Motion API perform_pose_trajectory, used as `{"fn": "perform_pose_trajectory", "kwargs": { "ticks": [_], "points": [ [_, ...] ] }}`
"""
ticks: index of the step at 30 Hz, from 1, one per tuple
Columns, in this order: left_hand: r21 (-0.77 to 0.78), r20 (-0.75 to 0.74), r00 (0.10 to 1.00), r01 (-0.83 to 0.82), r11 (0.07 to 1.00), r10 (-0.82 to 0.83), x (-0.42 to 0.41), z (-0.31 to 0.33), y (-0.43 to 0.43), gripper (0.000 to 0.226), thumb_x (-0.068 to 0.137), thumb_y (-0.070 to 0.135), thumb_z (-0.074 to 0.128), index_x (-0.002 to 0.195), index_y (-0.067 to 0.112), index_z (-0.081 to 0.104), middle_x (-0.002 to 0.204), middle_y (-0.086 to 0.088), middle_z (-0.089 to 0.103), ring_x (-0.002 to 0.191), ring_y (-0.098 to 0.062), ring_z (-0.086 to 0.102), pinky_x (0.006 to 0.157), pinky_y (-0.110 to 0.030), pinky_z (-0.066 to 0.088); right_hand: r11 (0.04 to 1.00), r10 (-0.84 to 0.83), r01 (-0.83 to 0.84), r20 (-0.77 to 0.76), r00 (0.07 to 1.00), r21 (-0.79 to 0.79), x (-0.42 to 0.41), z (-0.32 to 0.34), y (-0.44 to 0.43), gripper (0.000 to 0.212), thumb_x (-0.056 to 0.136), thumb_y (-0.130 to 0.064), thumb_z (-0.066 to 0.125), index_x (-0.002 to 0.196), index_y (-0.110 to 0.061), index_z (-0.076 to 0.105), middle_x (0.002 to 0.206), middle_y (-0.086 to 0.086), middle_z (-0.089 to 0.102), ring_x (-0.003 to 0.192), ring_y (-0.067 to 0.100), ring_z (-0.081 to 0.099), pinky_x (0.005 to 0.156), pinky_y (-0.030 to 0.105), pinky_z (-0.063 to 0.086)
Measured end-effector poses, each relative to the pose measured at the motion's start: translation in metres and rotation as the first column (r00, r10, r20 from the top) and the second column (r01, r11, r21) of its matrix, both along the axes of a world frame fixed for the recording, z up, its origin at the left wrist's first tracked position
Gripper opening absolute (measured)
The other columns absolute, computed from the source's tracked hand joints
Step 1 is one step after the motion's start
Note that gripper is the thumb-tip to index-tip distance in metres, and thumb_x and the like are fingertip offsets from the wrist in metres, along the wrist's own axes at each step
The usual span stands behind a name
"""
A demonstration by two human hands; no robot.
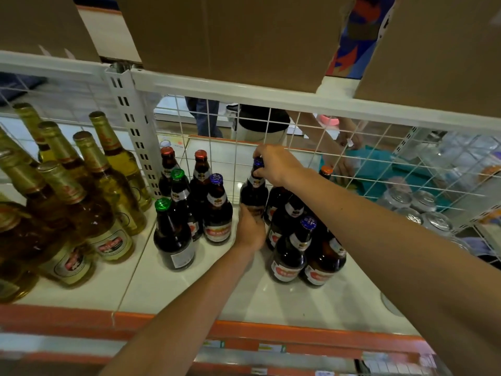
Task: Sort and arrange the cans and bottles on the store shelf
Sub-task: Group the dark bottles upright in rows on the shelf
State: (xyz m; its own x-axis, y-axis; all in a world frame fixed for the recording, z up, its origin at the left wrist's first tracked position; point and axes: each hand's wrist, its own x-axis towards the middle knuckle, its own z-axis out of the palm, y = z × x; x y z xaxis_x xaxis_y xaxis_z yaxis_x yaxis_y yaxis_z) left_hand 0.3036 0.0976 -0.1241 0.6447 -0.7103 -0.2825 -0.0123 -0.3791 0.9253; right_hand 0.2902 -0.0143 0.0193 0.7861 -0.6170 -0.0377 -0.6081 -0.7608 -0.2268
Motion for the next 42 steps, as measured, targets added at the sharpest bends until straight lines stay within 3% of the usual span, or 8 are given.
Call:
{"fn": "perform_pose_trajectory", "kwargs": {
  "ticks": [3,6,9,12,17,24,28,42],
  "points": [
    [0.055,0.012,1.0,-0.007,0.998,0.006,-0.001,0.008,0.028,0.02,0.094,0.011,0.051,0.109,0.013,0.064,0.093,-0.005,0.067,0.094,-0.027,0.064,0.074,-0.025,0.048,0.986,0.091,-0.081,0.061,0.994,-0.144,-0.006,0.01,0.011,0.043,0.092,-0.023,0.066,0.132,-0.015,0.055,0.129,0.011,0.058,0.114,0.031,0.057,0.087,0.04,0.05],
    [0.114,0.044,0.999,-0.022,0.993,0.017,0.007,0.001,0.065,0.03,0.089,0.009,0.054,0.06,0.016,0.058,0.061,-0.001,0.058,0.065,-0.02,0.058,0.054,-0.021,0.042,0.98,0.198,-0.201,0.112,0.974,0.009,-0.006,0.019,0.032,0.043,0.09,-0.028,0.07,0.131,-0.019,0.058,0.124,0.004,0.062,0.112,0.024,0.059,0.092,0.038,0.05],
    [0.132,0.038,0.98,-0.2,0.971,0.196,0.026,-0.01,0.089,0.025,0.09,0.01,0.058,0.066,0.009,0.065,0.076,-0.013,0.067,0.073,-0.027,0.063,0.065,-0.035,0.049,0.93,0.259,-0.253,0.011,0.966,0.266,-0.002,0.017,0.057,0.069,0.083,-0.037,0.077,0.142,-0.019,0.047,0.132,0.004,0.058,0.116,0.023,0.057,0.097,0.038,0.048],
    [0.113,0.043,0.951,-0.31,0.944,0.307,0.037,-0.012,0.096,0.008,0.091,0.009,0.063,0.091,0.003,0.069,0.097,-0.019,0.069,0.095,-0.032,0.065,0.08,-0.037,0.048,0.938,0.233,-0.243,0.069,0.97,0.248,0.009,0.002,0.075,0.069,0.084,-0.035,0.076,0.143,-0.018,0.045,0.133,0.008,0.058,0.113,0.027,0.059,0.094,0.041,0.05],
    [0.06,0.179,0.942,-0.3,0.952,0.285,0.03,-0.015,0.084,0.05,0.092,0.019,0.064,0.138,0.007,0.047,0.131,-0.014,0.06,0.123,-0.033,0.055,0.1,-0.036,0.043,0.97,0.051,-0.109,0.259,0.965,0.216,0.016,-0.012,0.087,0.043,0.087,-0.032,0.073,0.122,-0.014,0.057,0.117,0.009,0.065,0.104,0.027,0.06,0.087,0.044,0.051],
    [-0.009,0.252,0.954,-0.164,0.986,0.161,0.034,-0.02,0.084,0.074,0.074,0.053,0.069,0.139,0.024,0.047,0.129,-0.001,0.062,0.118,-0.022,0.058,0.097,-0.042,0.05,0.975,0.02,-0.073,0.25,0.968,0.208,-0.012,-0.006,0.077,0.035,0.084,-0.027,0.077,0.112,-0.015,0.061,0.102,0.006,0.066,0.091,0.025,0.061,0.081,0.039,0.052],
    [-0.008,0.271,0.961,-0.044,0.999,0.045,0.024,-0.014,0.079,0.05,0.086,0.024,0.069,0.131,0.024,0.048,0.123,-0.001,0.063,0.111,-0.023,0.061,0.091,-0.041,0.051,0.98,-0.018,-0.03,0.237,0.971,0.197,-0.027,0.002,0.067,0.036,0.082,-0.028,0.079,0.111,-0.014,0.064,0.102,0.005,0.067,0.092,0.023,0.063,0.084,0.038,0.053],
    [-0.036,0.268,0.963,0.037,0.999,-0.027,0.008,-0.023,0.06,0.064,0.08,0.037,0.077,0.134,0.022,0.046,0.124,0.001,0.063,0.111,-0.02,0.061,0.092,-0.041,0.052,0.995,0.058,-0.06,0.028,0.998,0.075,-0.044,0.015,0.048,0.041,0.084,-0.031,0.077,0.121,-0.019,0.063,0.118,0.005,0.063,0.107,0.023,0.056,0.08,0.027,0.039]
  ]
}}
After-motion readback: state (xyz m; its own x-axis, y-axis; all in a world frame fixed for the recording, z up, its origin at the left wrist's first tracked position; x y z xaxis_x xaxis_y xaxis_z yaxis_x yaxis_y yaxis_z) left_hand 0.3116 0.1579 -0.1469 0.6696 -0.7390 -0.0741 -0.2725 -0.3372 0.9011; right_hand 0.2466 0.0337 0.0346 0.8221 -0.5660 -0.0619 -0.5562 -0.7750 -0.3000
